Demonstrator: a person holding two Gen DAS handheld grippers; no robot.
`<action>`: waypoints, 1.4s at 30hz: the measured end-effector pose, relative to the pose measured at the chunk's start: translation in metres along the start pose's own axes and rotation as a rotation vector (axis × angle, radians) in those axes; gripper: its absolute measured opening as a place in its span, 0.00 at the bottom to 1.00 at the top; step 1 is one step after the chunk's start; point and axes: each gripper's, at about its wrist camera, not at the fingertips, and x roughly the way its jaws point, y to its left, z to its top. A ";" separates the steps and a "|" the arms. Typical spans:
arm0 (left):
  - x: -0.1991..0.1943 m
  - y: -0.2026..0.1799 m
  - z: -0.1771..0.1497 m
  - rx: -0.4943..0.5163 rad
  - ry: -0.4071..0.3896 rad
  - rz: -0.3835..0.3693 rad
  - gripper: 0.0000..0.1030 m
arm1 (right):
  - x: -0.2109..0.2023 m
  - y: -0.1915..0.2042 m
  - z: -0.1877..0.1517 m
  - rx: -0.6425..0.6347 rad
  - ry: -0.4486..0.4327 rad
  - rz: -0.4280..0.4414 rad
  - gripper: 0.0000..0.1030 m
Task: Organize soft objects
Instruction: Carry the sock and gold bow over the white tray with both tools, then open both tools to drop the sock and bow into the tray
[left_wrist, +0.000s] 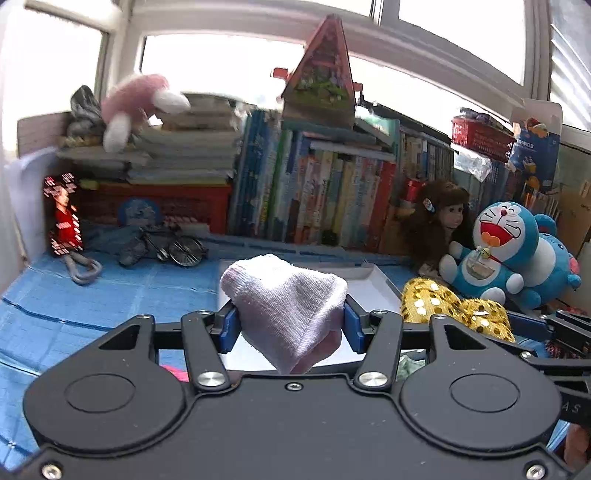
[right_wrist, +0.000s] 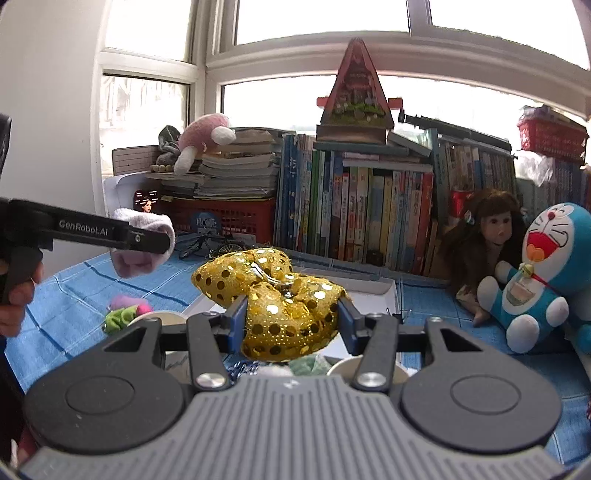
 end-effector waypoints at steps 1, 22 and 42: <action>0.007 0.001 0.005 -0.014 0.025 -0.009 0.50 | 0.004 -0.005 0.005 0.003 0.009 0.002 0.53; 0.186 0.009 0.047 -0.089 0.376 -0.023 0.50 | 0.146 -0.088 0.045 0.218 0.341 -0.116 0.53; 0.256 0.007 0.020 -0.067 0.556 -0.025 0.50 | 0.220 -0.096 0.008 0.245 0.549 -0.139 0.55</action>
